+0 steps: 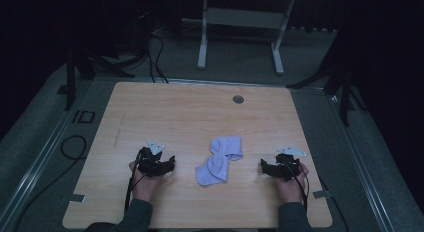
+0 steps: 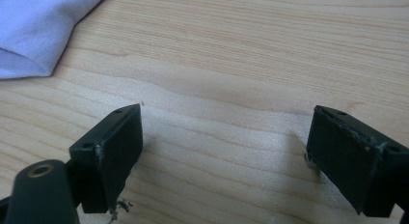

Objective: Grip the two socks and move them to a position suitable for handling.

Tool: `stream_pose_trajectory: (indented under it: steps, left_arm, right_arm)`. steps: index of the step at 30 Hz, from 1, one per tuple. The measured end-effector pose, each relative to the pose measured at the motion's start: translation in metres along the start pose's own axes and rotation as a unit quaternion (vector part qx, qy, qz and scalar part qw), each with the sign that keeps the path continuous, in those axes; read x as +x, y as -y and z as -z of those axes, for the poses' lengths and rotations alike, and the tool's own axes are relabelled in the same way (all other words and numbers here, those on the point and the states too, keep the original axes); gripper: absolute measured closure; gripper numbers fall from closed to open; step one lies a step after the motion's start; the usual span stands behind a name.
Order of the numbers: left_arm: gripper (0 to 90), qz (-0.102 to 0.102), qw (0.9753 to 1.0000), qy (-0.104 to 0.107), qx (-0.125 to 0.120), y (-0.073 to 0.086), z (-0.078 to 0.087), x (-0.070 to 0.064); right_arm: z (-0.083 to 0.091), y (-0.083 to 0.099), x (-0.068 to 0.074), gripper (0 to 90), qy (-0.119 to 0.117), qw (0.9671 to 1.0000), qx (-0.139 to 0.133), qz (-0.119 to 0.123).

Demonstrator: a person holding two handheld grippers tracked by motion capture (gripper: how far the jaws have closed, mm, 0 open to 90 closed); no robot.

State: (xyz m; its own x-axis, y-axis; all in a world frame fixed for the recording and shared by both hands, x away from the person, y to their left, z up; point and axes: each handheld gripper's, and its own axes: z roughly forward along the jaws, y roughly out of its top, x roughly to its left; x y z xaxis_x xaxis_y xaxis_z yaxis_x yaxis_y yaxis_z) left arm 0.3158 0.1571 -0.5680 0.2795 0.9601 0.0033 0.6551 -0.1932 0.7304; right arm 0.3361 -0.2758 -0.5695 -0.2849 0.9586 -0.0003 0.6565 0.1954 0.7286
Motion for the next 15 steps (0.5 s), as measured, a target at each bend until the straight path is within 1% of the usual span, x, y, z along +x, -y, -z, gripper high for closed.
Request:
stream_pose_trajectory:
  steps: [5,7,11,14,15]
  left_arm:
    - [29.6,0.000,1.0000,0.000,0.000,0.0000,0.0000,0.0000]
    - [29.6,0.000,1.0000,0.000,0.000,0.0000,0.0000,0.0000]
    - [29.5,-0.001,1.0000,0.001,0.001,-0.0002,0.0000,0.0003]
    - [29.3,-0.001,1.0000,0.001,0.000,-0.0002,-0.0002,0.0002]
    - [29.3,-0.001,1.0000,0.001,0.000,-0.0003,-0.0002,0.0002]
  right_arm:
    - [0.0011,0.0009,0.0022,13.5,0.000,1.0000,0.000,0.000]
    - [0.0021,0.0011,0.0046,13.6,-0.005,1.0000,0.003,0.006]
    - [0.0030,0.0013,0.0058,14.3,-0.007,0.9999,0.005,0.008]
    - [0.0045,0.0010,0.0067,18.6,-0.011,0.9998,0.007,0.012]
    - [0.0057,0.0009,0.0073,24.7,-0.010,0.9999,0.007,0.012]
